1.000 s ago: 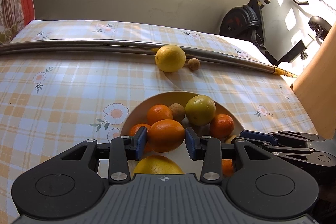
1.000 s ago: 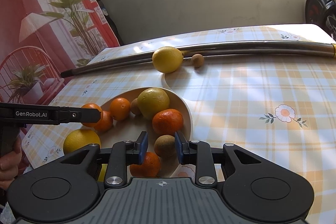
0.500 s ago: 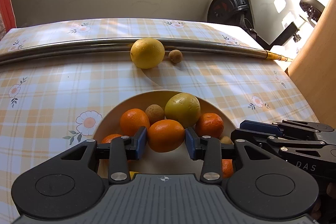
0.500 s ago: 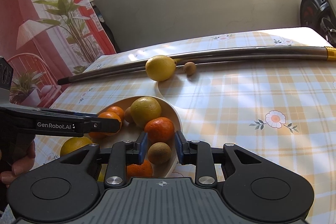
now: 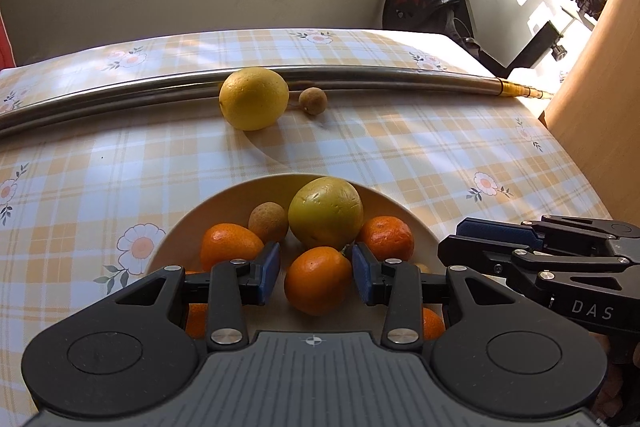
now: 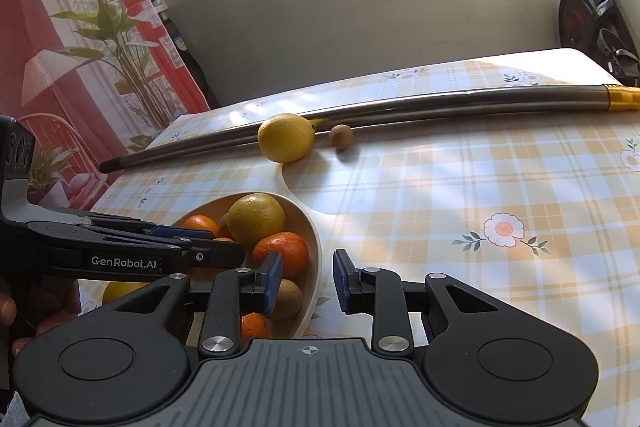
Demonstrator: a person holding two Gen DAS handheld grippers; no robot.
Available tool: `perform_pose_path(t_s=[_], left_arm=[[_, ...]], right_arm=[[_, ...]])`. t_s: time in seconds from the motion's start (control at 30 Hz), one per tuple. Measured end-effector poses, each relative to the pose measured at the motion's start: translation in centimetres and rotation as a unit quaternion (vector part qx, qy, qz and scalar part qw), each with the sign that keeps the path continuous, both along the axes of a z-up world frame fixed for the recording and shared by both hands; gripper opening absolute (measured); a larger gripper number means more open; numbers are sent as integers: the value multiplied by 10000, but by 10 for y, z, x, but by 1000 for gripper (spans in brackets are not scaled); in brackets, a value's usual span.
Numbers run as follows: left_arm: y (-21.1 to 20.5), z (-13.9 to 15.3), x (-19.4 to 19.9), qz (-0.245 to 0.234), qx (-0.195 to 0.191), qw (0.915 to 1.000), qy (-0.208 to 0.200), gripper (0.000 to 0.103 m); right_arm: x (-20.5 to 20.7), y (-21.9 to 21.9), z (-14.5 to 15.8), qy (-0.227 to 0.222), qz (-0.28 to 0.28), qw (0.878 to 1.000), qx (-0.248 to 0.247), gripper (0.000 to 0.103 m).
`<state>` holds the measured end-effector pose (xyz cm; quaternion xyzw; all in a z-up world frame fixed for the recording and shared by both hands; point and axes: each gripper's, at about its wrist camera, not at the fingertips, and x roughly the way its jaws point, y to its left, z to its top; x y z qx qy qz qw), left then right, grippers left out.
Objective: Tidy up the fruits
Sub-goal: 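Carry the mandarin and kiwi to the plate and open both grippers, then grasp the yellow grapefruit with the left gripper while the right gripper reaches the last kiwi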
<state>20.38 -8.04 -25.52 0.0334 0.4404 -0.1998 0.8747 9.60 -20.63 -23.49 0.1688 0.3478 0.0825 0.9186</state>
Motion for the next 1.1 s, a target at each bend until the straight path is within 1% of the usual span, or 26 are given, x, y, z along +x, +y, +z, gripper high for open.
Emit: perform_pose_path(t_s=[0.17, 0.3, 0.47, 0.6, 0.77, 0.9, 1.1], left_arm=[[7, 10, 3, 113, -203, 9997, -10, 42], [19, 23, 3, 232, -259, 9992, -183, 43], [40, 46, 10, 557, -346, 9968, -449, 47], [54, 63, 14, 776, -365, 9942, -647, 47], [66, 79, 21, 927, -367, 9917, -810, 49], [68, 85, 29, 1005, -375, 9906, -852, 50], [59, 82, 45, 997, -358, 9903, -899, 51]], right_arm=[[1, -2, 0, -18, -4, 10000, -1, 27], [2, -3, 3, -54, -30, 10000, 5, 27], [5, -7, 7, -115, -67, 9999, -19, 27], [9, -12, 13, -192, -112, 9997, -90, 27], [17, -17, 24, -321, -138, 9991, -224, 27], [30, -21, 31, -368, -164, 9985, -378, 27], [48, -21, 38, -401, -101, 9974, -584, 27]])
